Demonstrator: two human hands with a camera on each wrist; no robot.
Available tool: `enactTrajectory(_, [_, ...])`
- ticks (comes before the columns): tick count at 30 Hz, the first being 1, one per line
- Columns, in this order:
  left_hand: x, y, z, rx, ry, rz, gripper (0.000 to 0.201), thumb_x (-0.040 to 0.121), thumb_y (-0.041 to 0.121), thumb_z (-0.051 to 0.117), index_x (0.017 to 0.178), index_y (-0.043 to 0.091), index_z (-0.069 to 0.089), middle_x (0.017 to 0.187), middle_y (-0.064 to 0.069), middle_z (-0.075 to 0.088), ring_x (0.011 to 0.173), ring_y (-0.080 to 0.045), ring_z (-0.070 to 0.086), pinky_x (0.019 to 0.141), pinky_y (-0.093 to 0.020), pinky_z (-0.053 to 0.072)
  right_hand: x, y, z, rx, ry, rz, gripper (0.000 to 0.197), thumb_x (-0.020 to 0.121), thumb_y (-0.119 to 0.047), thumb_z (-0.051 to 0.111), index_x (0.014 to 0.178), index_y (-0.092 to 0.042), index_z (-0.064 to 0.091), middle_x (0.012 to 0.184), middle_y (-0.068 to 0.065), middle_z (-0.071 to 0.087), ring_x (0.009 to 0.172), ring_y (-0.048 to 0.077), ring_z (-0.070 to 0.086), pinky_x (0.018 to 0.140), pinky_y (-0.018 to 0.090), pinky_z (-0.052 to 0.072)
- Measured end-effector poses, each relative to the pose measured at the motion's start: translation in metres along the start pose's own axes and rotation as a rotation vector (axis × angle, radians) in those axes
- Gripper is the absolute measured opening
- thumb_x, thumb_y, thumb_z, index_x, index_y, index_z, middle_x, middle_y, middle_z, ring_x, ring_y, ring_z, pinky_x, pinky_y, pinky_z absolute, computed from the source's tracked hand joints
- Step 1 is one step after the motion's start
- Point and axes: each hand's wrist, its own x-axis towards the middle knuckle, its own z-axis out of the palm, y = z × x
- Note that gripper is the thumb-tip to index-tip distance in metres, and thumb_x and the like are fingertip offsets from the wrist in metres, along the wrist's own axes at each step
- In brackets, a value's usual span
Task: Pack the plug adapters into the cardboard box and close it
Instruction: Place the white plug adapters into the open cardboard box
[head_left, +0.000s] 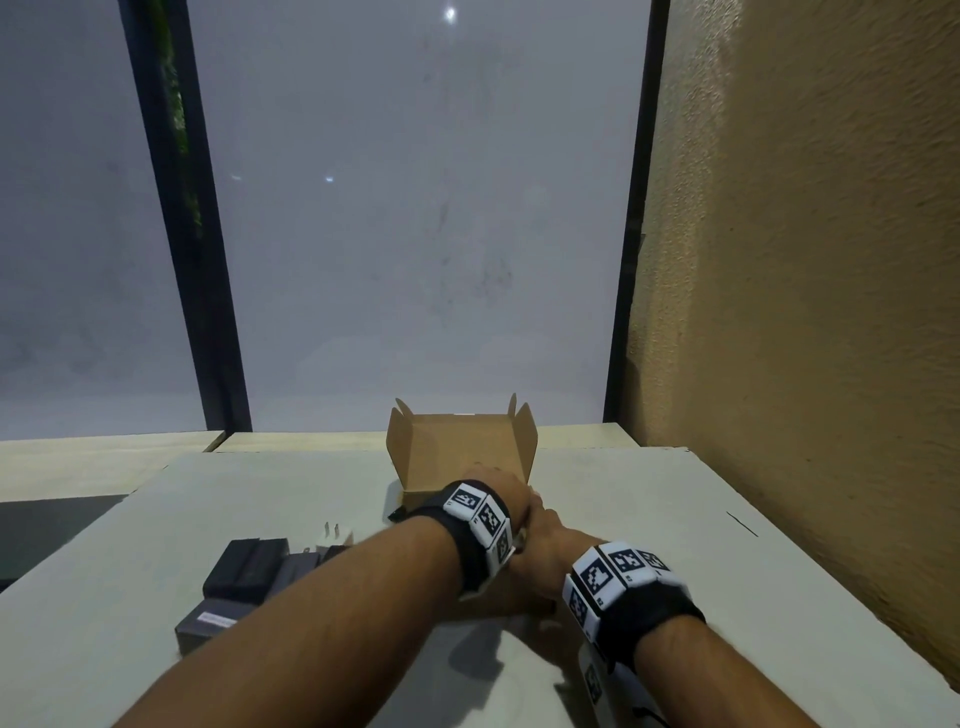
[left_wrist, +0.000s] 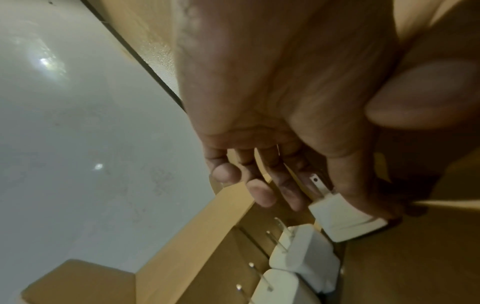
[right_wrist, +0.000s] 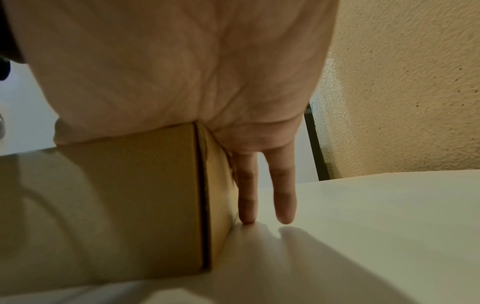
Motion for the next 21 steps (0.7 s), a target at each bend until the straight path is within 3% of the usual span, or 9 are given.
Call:
enactTrajectory(4, [-0.004,-0.002,-0.001,0.009,-0.001,0.029,0.032,0.091,0.025,0.062,0.121,0.017,0.057,0.12,-0.008,0.062,0.114,-0.029,0.056,0.099,-0.042,0.04,-0.002,-0.002,-0.002,0.003,-0.028,-0.002,0.106,0.09,-0.066,0.057,0.163,-0.019,-0.005,0.16,0.013,0.033,0.136,0.033,0.051,0.112,0.042,0.042])
enactTrajectory(11, [-0.006,-0.015,0.007,-0.06,0.026,-0.01,0.028,0.089,0.032,0.063,0.11,0.013,0.063,0.108,-0.007,0.064,0.101,-0.026,0.06,0.086,-0.038,0.044,0.002,-0.002,0.001,0.038,-0.01,-0.001,0.109,0.088,-0.068,0.06,0.163,-0.019,-0.003,0.16,0.01,0.036,0.137,0.03,0.051,0.112,0.04,0.042])
enactTrajectory(15, [-0.013,-0.025,0.002,-0.194,0.122,0.07,0.024,0.091,0.019,0.06,0.114,0.019,0.067,0.113,-0.004,0.063,0.103,-0.025,0.059,0.091,-0.039,0.05,0.001,0.0,0.001,0.048,-0.011,-0.007,0.105,0.088,-0.067,0.061,0.162,-0.021,0.002,0.157,0.01,0.039,0.135,0.031,0.052,0.112,0.042,0.042])
enactTrajectory(18, [-0.017,-0.033,0.007,-0.226,0.026,0.157,0.036,0.085,0.011,0.068,0.117,0.028,0.068,0.122,0.002,0.063,0.108,-0.023,0.061,0.089,-0.034,0.051,0.002,0.0,0.001,0.036,-0.019,-0.006,0.105,0.087,-0.066,0.062,0.162,-0.021,0.003,0.156,0.009,0.04,0.132,0.03,0.055,0.11,0.042,0.045])
enactTrajectory(21, [-0.014,-0.035,0.018,-0.153,-0.081,0.139,0.048,0.087,0.019,0.069,0.131,0.034,0.058,0.129,0.001,0.061,0.112,-0.025,0.059,0.085,-0.034,0.048,0.002,0.0,0.001,0.052,-0.026,0.005,0.109,0.083,-0.07,0.063,0.161,-0.022,0.005,0.156,0.008,0.041,0.132,0.029,0.055,0.11,0.042,0.044])
